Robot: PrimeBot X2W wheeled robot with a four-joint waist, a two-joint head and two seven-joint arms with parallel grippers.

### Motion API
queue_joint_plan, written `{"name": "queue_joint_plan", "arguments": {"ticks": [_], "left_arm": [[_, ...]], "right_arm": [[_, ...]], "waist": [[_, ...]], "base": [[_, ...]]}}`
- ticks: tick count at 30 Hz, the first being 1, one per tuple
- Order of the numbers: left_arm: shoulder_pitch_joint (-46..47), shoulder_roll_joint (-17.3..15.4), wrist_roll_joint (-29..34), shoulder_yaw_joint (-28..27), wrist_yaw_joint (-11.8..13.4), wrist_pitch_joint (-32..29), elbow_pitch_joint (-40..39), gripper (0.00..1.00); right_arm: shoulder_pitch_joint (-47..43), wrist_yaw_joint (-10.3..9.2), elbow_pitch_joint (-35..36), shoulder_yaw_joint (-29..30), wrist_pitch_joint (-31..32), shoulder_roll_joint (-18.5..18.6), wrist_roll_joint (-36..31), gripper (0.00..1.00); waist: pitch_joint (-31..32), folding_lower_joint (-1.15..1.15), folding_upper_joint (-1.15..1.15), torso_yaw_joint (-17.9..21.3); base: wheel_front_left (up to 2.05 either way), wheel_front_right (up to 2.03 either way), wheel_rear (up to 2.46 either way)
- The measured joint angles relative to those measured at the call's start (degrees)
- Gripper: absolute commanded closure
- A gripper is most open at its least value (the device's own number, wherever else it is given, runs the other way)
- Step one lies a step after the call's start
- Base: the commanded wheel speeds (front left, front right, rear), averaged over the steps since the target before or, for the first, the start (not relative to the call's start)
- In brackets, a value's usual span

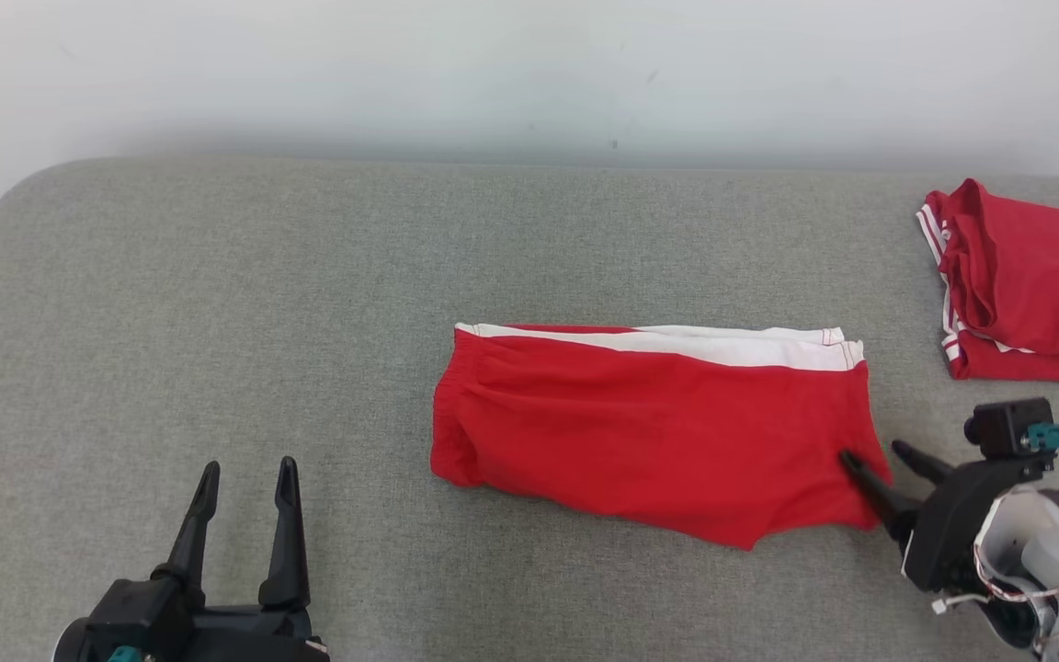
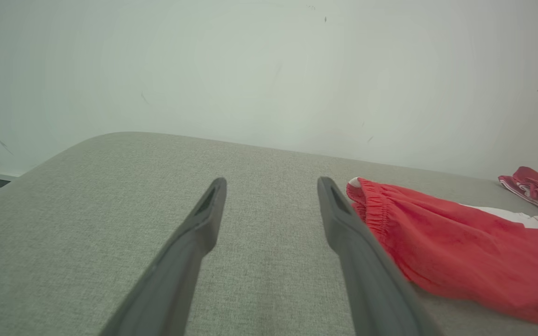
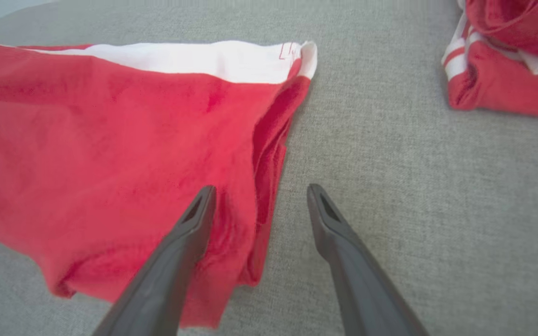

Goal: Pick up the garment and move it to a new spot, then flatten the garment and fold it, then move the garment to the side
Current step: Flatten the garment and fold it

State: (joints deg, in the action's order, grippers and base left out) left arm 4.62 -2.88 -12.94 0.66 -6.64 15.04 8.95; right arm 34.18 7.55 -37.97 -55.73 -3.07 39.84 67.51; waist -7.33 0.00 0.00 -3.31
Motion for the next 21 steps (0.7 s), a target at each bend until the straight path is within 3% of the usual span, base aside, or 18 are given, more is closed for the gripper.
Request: {"name": "queue_joint_plan", "arguments": {"ticks": [6,17,18,19,20,21], "left_arm": [[0.14,-0.01,-0.01,0.43,-0.2,0.0,0.0,0.0],[0.99,-0.01,-0.62,1.6,-0.19,0.0,0.23,0.0],[1.1,-0.01,-0.63,1.6,-0.18,0.0,0.25,0.0],[1.12,-0.01,-0.64,1.57,-0.18,0.0,0.27,0.0],[1.12,-0.01,-0.7,1.54,-0.16,0.0,0.35,0.0],[1.12,-0.01,-0.7,1.51,-0.16,0.0,0.4,0.0]], "right_arm": [[2.68,0.0,-4.01,1.76,1.18,-2.31,-2.97,0.0],[6.73,-0.01,-12.96,3.97,9.13,-6.67,-4.66,0.0],[6.94,-0.01,-13.02,3.91,10.49,-6.82,-4.34,0.16],[7.06,-0.13,-12.95,3.92,11.65,-6.94,-3.97,0.51],[7.15,-0.18,-12.85,3.99,12.68,-7.04,-3.59,0.51],[7.17,-0.16,-12.74,4.14,13.69,-7.04,-3.09,0.74]], "waist": [[-0.1,0.0,0.0,-0.76],[-1.31,0.0,0.0,-3.29],[-1.36,0.0,0.0,-3.45],[-1.39,0.0,0.0,-3.59],[-1.39,0.0,0.0,-3.69],[-1.35,0.0,0.0,-3.74]], "base": [[0.0,0.0,0.0],[0.0,0.0,0.0],[0.0,0.0,0.0],[0.0,0.0,0.0],[0.0,0.0,0.0],[0.0,0.0,0.0]]}}
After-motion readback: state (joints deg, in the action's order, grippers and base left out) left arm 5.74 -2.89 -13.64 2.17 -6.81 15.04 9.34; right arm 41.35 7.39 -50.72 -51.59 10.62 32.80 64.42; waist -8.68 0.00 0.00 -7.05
